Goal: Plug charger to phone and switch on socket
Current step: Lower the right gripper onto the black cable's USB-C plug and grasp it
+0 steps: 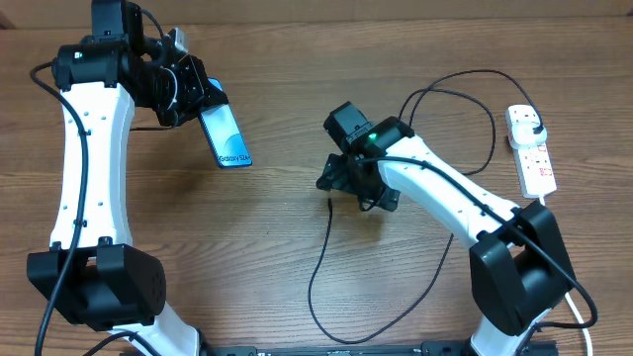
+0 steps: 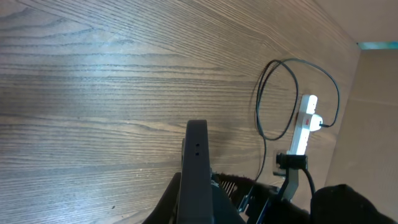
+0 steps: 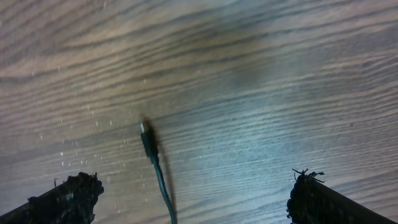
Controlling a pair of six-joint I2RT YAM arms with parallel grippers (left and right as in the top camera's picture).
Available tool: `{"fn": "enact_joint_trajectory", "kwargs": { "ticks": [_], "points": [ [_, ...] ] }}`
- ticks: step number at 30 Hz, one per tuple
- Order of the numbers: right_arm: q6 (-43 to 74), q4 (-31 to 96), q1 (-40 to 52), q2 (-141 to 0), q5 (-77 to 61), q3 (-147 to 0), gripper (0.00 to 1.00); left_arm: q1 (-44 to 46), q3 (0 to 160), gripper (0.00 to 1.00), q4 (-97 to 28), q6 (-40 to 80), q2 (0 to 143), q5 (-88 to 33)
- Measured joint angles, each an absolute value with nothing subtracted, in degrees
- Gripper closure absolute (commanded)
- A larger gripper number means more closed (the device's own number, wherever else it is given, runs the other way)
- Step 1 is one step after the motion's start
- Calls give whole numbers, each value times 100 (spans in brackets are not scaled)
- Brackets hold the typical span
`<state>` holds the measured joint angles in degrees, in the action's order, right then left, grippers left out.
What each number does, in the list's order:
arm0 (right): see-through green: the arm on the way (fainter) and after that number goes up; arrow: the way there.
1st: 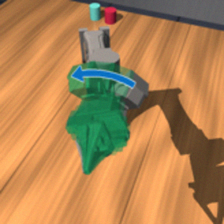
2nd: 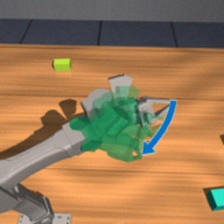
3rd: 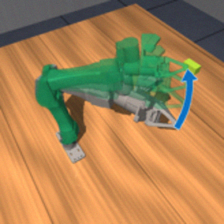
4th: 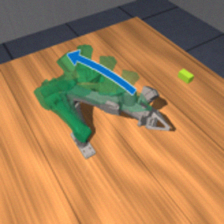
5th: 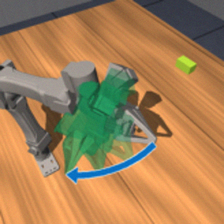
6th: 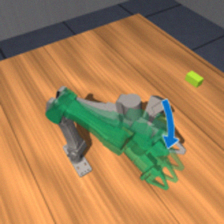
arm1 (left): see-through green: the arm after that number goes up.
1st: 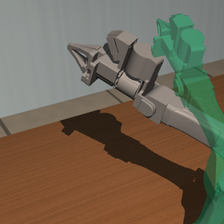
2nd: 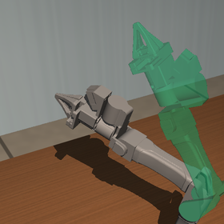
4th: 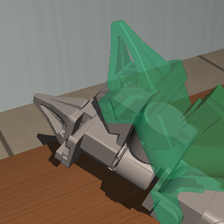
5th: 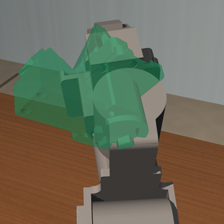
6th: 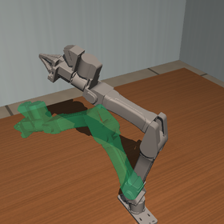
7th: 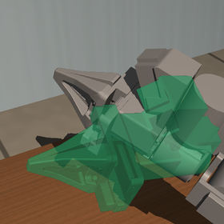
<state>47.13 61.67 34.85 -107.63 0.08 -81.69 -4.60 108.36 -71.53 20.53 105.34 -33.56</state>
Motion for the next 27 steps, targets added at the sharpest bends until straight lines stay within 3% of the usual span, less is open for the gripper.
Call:
{"fn": "enact_joint_trajectory", "kwargs": {
  "ticks": [27],
  "points": [
    [3828,5369,4101,-10796,183,-7533,1,-460,10836,96,-6982,1929,10534,-3334]
  ]
}}
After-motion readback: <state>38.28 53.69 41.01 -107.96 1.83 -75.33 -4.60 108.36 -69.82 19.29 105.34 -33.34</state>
